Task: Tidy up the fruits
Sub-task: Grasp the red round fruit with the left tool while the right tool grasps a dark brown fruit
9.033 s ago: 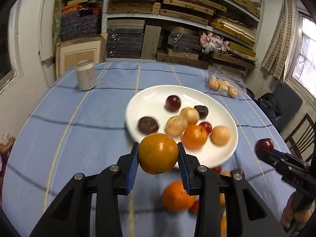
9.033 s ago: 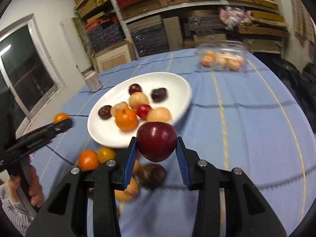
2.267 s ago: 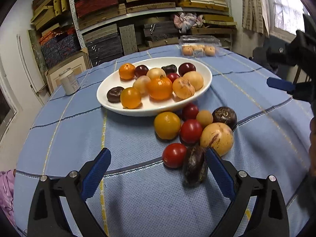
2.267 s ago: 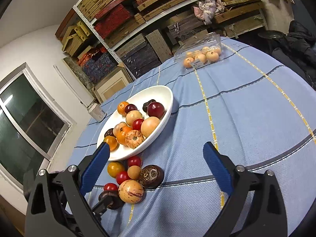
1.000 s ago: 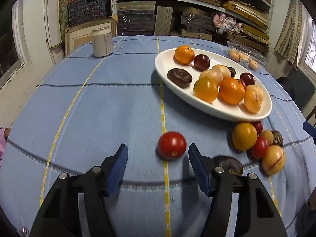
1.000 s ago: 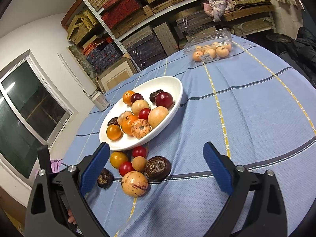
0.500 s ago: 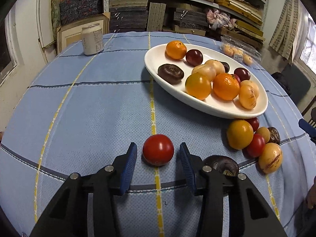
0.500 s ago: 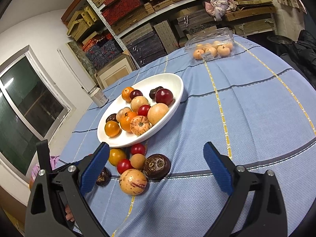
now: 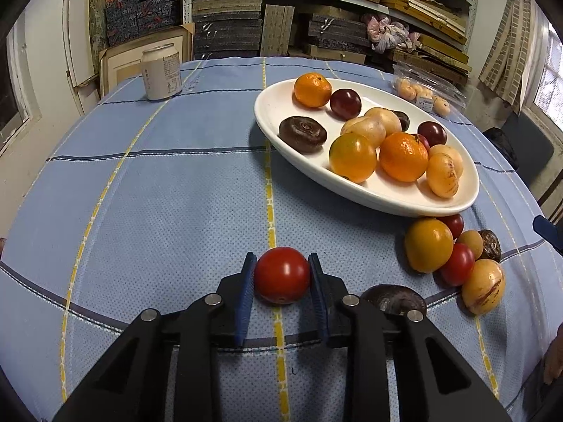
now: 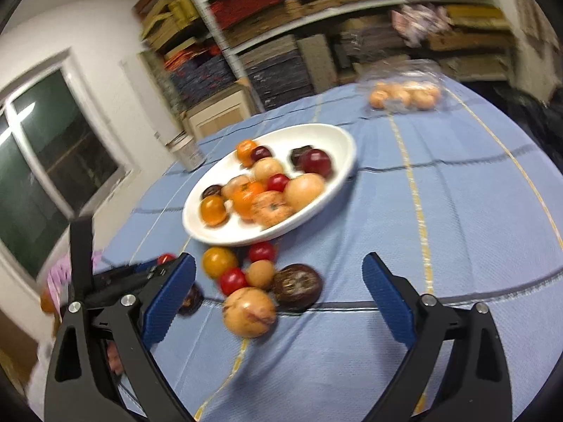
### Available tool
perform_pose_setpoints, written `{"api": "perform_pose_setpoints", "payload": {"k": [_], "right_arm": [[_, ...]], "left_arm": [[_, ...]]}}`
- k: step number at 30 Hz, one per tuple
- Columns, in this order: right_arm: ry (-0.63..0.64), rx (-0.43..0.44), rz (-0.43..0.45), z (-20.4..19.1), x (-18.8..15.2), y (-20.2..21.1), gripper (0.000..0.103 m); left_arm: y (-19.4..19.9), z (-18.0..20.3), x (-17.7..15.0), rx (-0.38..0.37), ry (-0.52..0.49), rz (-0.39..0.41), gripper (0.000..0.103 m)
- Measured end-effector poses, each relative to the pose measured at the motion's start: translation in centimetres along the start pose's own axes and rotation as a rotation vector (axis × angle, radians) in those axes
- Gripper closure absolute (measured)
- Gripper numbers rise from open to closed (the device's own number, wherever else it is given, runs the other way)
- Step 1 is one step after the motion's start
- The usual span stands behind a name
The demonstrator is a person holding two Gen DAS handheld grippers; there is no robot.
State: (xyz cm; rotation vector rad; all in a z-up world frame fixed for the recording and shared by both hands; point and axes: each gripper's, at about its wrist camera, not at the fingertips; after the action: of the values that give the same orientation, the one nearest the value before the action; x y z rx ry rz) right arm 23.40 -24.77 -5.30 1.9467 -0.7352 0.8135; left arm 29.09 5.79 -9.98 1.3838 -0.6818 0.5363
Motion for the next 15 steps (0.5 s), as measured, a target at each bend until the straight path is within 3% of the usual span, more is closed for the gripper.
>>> {"api": "perform_pose_setpoints", "payload": {"k": [8,15], "right_arm": [[0.268,0.058,-0.070,-7.5,-2.8,-2.1,0.009],[0.428,-0.017,-0.173,-12.2,-5.2,-6.8,0.010]], "left_arm": [[0.6,-1.2,0.7,-0.012,0.047,0.030,0.074],[2.2,-2.2,1.0,-0.050,0.100,0.068,0.074]]}}
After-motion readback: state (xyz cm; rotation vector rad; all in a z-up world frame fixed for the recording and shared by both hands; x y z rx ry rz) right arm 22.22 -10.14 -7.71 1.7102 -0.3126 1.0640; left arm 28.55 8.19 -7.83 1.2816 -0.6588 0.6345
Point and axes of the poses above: each gripper's, at about its wrist camera, not at the fingertips, and y roughly against the way its jaws point, z to its right, x to its top, and after that the axes turned 6 degrees about z, right-handed
